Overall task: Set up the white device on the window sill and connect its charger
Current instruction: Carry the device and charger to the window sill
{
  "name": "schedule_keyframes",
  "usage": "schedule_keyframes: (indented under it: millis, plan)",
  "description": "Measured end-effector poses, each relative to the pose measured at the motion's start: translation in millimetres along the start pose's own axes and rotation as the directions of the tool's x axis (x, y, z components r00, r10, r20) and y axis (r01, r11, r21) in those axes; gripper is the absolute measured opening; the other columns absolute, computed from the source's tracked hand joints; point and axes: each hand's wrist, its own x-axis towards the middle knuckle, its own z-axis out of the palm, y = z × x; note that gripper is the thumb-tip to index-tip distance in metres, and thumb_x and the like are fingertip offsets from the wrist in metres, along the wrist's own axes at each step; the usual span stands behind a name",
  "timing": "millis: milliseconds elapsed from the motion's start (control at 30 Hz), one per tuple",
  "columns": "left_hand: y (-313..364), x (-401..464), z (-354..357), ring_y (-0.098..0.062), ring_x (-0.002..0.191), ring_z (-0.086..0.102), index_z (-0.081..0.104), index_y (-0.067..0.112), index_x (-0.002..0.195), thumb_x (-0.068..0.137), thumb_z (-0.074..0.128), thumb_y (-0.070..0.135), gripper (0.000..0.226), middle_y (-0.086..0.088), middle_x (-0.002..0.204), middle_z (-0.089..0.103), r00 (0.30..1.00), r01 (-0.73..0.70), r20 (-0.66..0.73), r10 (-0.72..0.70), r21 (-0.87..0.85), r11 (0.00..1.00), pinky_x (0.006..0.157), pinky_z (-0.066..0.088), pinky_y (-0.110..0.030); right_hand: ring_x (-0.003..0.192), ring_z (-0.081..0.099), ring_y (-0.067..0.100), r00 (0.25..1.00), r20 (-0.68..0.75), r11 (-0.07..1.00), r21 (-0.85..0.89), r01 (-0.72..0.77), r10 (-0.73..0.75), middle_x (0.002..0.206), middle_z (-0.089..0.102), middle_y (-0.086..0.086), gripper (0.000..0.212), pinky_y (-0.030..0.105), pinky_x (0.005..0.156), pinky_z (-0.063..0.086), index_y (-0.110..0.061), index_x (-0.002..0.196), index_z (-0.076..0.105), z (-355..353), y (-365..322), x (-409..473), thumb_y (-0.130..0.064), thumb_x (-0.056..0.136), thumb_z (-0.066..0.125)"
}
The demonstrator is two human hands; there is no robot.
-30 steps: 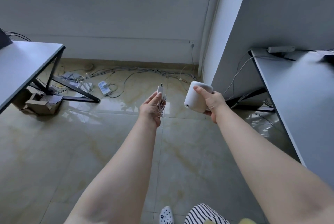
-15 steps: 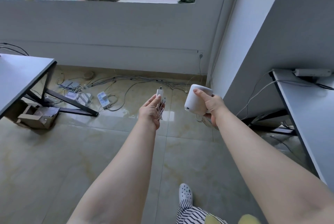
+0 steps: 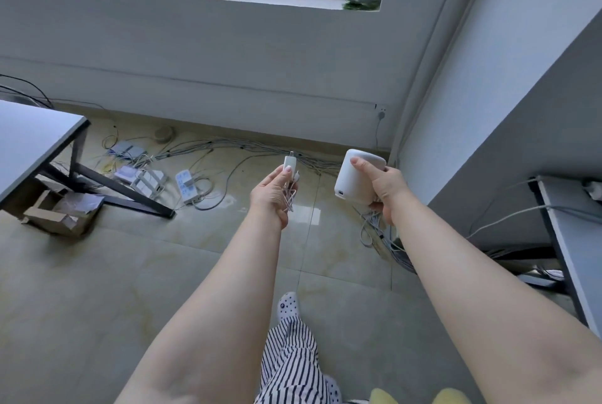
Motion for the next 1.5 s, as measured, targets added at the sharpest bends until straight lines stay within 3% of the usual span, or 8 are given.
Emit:
schedule_keyframes:
  millis: [100,233,467,533,633,767,1100,1500]
  plan:
    - [12.7,31.2,14.7,-0.014,0.055,0.069,0.063,0.012,0.084,0.08,0.07,0.003,0.012,-0.014,0.085,0.067,1.0,-0.004,-0.002,0.004,0.002,1.0,0.063,0.054,-0.023,0.081,0.057,0.018,1.0,0.0,1.0,0.013,0.006,-0.006,0.094,0.059,0.001,0.049,0.031,0.061,0.051,-0.014,0.111,0.054,12.7,-13.9,31.2,-0.039,0.075,0.076]
    - [36.7,82.2,40.9,-0.019,0.072,0.065,0.064,0.012,0.085,0.08,0.07,0.003,0.011,-0.014,0.087,0.066,1.0,-0.001,0.01,0.001,0.01,1.0,0.069,0.052,-0.024,0.077,0.058,0.016,1.0,0.002,1.0,0.029,0.009,-0.009,0.091,0.06,-0.001,0.05,0.028,0.056,0.048,-0.013,0.115,0.055,35.8,-40.1,77.8,-0.038,0.076,0.075]
    - [98.8,174.2,89.0,-0.011,0.053,0.071,0.065,0.011,0.09,0.08,0.07,0.004,0.013,-0.014,0.088,0.068,0.998,-0.002,0.057,0.002,0.011,1.0,0.053,0.055,-0.018,0.083,0.06,0.021,1.0,-0.022,1.0,0.008,0.004,-0.004,0.103,0.063,0.005,0.049,0.034,0.071,0.05,-0.015,0.111,0.06,89.7,-98.5,160.3,-0.042,0.073,0.076]
    - [118.2,198.7,100.4,-0.011,0.053,0.07,0.065,0.009,0.09,0.08,0.07,0.003,0.013,-0.014,0.088,0.068,0.998,-0.012,0.068,0.012,0.004,1.0,0.054,0.056,-0.018,0.077,0.059,0.016,1.0,-0.012,1.0,0.02,0.009,-0.009,0.097,0.062,0.002,0.045,0.028,0.064,0.05,-0.016,0.109,0.059,106.5,-116.2,180.1,-0.041,0.075,0.075]
    - [141.5,230.4,112.9,-0.013,0.057,0.071,0.065,0.009,0.088,0.08,0.07,0.002,0.012,-0.013,0.087,0.068,0.998,-0.018,0.061,0.018,0.005,1.0,0.059,0.056,-0.02,0.077,0.058,0.014,1.0,0.006,1.0,0.027,0.012,-0.012,0.093,0.061,-0.001,0.046,0.026,0.054,0.047,-0.015,0.113,0.058,128.7,-137.0,205.6,-0.039,0.077,0.074]
    - [163.6,264.6,127.9,-0.017,0.072,0.067,0.065,0.011,0.088,0.081,0.069,0.003,0.012,-0.012,0.088,0.067,0.998,-0.01,0.056,0.009,0.022,1.0,0.061,0.056,-0.019,0.083,0.06,0.018,1.0,0.012,1.0,0.015,0.009,-0.009,0.095,0.062,0.001,0.048,0.029,0.059,0.051,-0.013,0.112,0.058,152.2,-159.9,236.9,-0.039,0.076,0.075]
    - [200.0,356.1,176.7,-0.01,0.051,0.068,0.066,0.014,0.089,0.081,0.07,0.007,0.012,-0.012,0.09,0.068,1.0,-0.017,0.018,0.016,0.053,0.998,0.048,0.051,-0.016,0.075,0.057,0.011,0.998,0.056,1.0,-0.01,0.002,-0.001,0.088,0.058,-0.004,0.047,0.028,0.054,0.048,-0.013,0.115,0.057,192.6,-213.9,330.4,-0.038,0.079,0.073]
    - [257.0,460.5,278.3,-0.008,0.048,0.067,0.064,0.013,0.086,0.083,0.068,0.008,0.008,-0.011,0.086,0.067,0.995,-0.094,0.018,0.094,0.021,0.995,0.049,0.052,-0.014,0.077,0.06,0.013,0.993,0.117,0.999,-0.046,0.021,-0.015,0.09,0.061,-0.002,0.058,0.028,0.056,0.052,-0.01,0.122,0.059,227.8,-305.9,462.4,-0.039,0.075,0.076]
